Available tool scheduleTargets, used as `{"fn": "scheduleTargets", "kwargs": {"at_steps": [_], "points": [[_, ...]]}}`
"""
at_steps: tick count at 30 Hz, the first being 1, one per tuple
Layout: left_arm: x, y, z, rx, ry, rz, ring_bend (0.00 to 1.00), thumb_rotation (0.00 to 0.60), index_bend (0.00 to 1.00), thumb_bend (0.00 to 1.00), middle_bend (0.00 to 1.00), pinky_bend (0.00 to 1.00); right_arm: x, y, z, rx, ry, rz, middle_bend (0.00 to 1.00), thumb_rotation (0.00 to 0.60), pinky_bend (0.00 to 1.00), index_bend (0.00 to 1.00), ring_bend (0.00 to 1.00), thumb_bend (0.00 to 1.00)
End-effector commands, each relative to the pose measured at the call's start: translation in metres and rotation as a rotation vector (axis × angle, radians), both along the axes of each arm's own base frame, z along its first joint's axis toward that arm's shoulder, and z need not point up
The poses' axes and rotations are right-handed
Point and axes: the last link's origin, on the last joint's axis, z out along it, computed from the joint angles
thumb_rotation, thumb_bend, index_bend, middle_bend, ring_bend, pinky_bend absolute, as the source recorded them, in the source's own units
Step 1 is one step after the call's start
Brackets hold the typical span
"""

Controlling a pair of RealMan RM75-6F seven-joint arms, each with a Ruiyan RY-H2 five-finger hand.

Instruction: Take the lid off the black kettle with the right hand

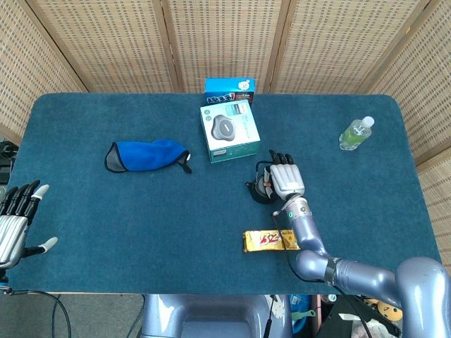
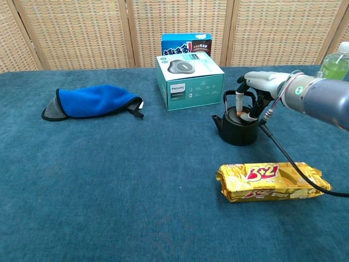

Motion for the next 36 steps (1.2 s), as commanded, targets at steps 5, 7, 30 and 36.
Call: {"fn": "scheduleTargets", "kwargs": {"at_steps": [5,7,30,36], "points": [[0.000,0.000,-0.001,-0.004,0.001,0.001,0.00,0.600,0.00,0.12,0.00,0.00,-0.003,0.000,-0.002,-0.006,0.029,0.017,0.00,0.600,0.00,0.53,0.00,0.54],[0.000,0.000,-0.001,-0.003,0.001,0.001,0.00,0.600,0.00,0.12,0.00,0.00,-0.003,0.000,-0.003,-0.006,0.029,0.020,0.00,0.600,0.00,0.54,0.00,0.54],[0.001,-0.001,-0.002,-0.011,-0.001,-0.005,0.00,0.600,0.00,0.12,0.00,0.00,0.011,0.011,0.034,-0.084,-0.030,0.144,0.00,0.600,0.00,0.65,0.00,0.58],[0.004,-0.004,-0.002,-0.012,-0.004,-0.022,0.00,0.600,0.00,0.12,0.00,0.00,0.014,0.039,0.056,-0.068,-0.055,0.231,0.00,0.600,0.00,0.65,0.00,0.58]]}}
